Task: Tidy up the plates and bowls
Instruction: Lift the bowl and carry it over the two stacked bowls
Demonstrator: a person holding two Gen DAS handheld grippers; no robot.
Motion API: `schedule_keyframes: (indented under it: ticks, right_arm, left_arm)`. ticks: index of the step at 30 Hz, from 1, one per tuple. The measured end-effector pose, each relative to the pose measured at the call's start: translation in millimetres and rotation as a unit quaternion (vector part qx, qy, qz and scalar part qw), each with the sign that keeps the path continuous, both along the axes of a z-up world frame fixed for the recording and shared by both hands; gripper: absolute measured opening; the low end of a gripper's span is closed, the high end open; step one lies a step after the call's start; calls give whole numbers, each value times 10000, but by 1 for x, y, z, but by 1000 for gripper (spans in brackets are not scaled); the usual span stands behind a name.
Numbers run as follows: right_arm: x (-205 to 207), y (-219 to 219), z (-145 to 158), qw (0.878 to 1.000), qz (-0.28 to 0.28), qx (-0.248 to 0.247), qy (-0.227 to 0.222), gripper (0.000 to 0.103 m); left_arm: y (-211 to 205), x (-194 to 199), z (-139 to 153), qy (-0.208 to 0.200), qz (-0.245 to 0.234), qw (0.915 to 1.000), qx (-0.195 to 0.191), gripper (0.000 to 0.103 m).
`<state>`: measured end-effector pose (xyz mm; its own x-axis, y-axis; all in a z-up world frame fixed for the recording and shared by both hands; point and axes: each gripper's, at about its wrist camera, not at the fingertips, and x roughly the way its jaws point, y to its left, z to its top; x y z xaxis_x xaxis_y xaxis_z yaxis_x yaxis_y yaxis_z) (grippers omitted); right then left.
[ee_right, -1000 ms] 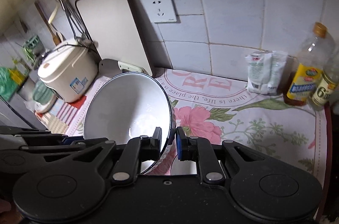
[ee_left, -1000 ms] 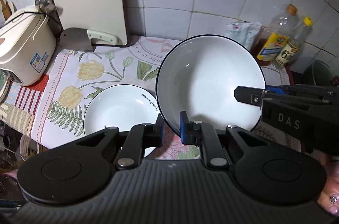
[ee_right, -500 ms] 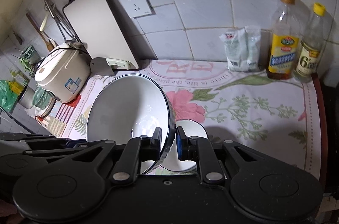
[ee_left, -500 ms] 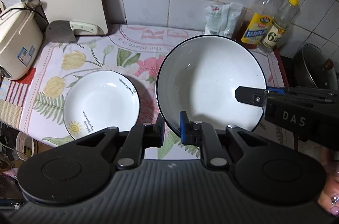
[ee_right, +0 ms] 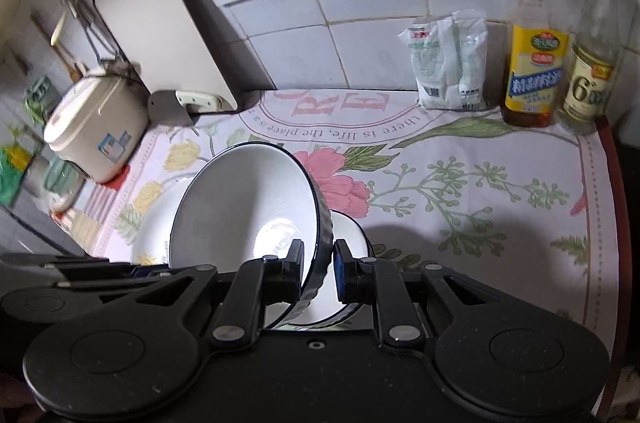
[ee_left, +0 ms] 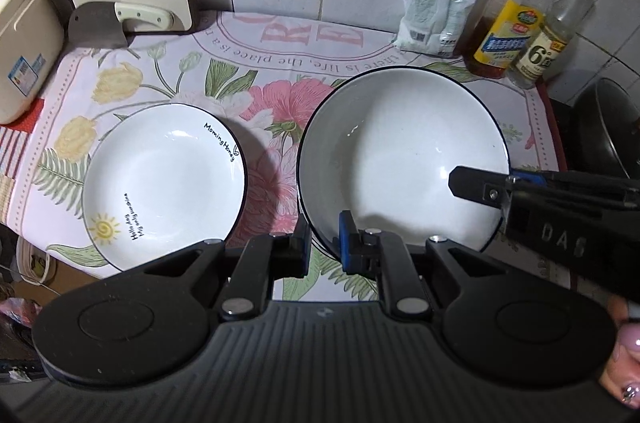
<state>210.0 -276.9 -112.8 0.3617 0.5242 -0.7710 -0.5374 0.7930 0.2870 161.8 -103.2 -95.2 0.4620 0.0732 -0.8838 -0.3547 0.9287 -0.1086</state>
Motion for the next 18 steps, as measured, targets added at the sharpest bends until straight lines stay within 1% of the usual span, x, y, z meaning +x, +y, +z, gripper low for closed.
schedule_keyframes:
  ticks: [3, 6, 12, 18]
  right_arm:
    - [4, 9, -10, 9994, 210, -246, -95, 20]
    - [8, 14, -19, 9986, 277, -437, -88, 20]
    - [12, 17, -36, 9973, 277, -678, -60, 20]
    - [11, 26, -46, 9940, 490, -953, -208, 20]
  left_arm:
    - [9, 6, -14, 119, 107, 9996, -232, 13]
    - [16, 10, -26, 200, 177, 9984, -493, 12]
    - [18, 21, -46, 412, 157, 9969, -644, 12]
    - [17, 29, -60, 697, 70, 9954, -646, 13]
